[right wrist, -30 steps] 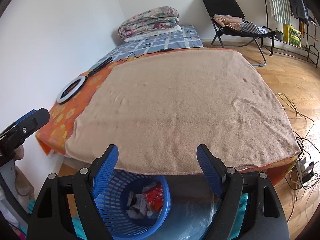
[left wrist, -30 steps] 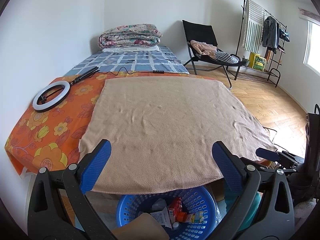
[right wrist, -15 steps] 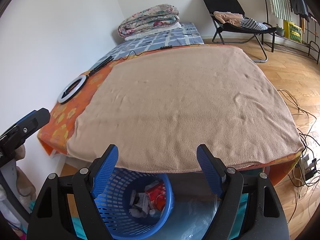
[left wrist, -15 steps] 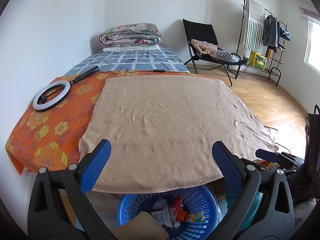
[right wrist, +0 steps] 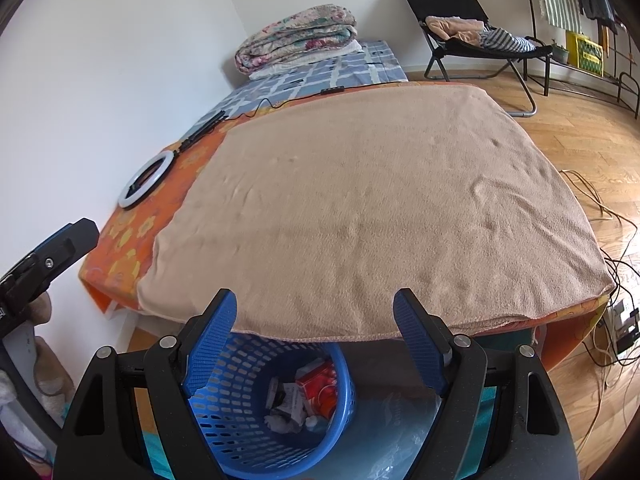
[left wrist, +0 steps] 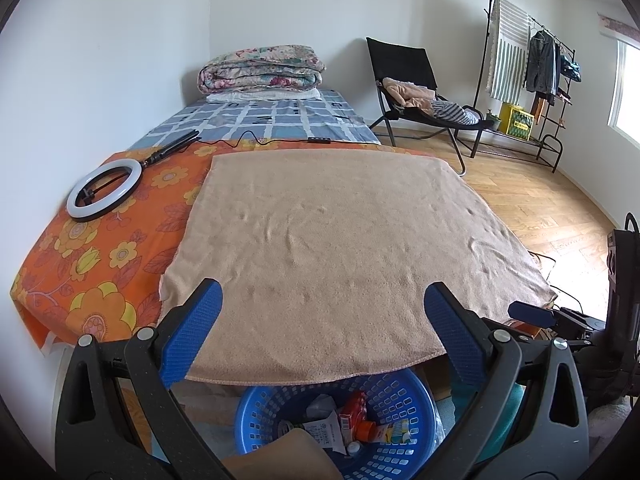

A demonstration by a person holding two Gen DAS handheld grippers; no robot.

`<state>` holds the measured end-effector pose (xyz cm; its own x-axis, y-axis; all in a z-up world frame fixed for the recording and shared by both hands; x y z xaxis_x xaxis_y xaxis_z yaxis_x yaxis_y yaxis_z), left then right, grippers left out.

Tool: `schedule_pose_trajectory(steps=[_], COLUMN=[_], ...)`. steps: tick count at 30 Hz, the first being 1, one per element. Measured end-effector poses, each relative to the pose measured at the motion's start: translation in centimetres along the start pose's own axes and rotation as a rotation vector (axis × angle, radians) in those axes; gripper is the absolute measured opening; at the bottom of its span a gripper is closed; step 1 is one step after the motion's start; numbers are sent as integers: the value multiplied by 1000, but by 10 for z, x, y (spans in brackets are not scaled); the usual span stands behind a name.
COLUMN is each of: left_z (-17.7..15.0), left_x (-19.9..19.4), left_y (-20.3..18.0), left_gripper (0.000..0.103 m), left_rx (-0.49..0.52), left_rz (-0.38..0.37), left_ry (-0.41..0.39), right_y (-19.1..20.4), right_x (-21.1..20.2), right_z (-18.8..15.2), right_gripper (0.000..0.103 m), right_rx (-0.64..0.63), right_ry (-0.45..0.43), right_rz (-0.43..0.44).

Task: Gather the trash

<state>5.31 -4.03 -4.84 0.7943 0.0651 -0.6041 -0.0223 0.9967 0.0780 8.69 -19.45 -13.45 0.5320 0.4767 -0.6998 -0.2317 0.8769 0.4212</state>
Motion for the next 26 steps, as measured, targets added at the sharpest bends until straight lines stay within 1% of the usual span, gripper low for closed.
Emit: schedule_pose_trajectory(steps=[10,26], left_z=[-6,-6], left_x=[0,3], left_y=[4,5], left_gripper=[102,102], left_rx=[-11,-10], left_rz=[7,18], left_ry=[6,5], right_y=[0,0], right_x=[1,4], right_z=[-2,-4], right_gripper=[81,81], right_rx=[6,14], right_ry=[9,22], right_rz=[8,15])
Point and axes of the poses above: each gripper's, at about its wrist camera, not at the fingertips, and x roughly the way its jaws point, y to its left, z to its top, the point moved 9 cm from there along x, roughly the way its jaws point, and after that the axes turned 10 degrees about x, right-handed, at the moved point
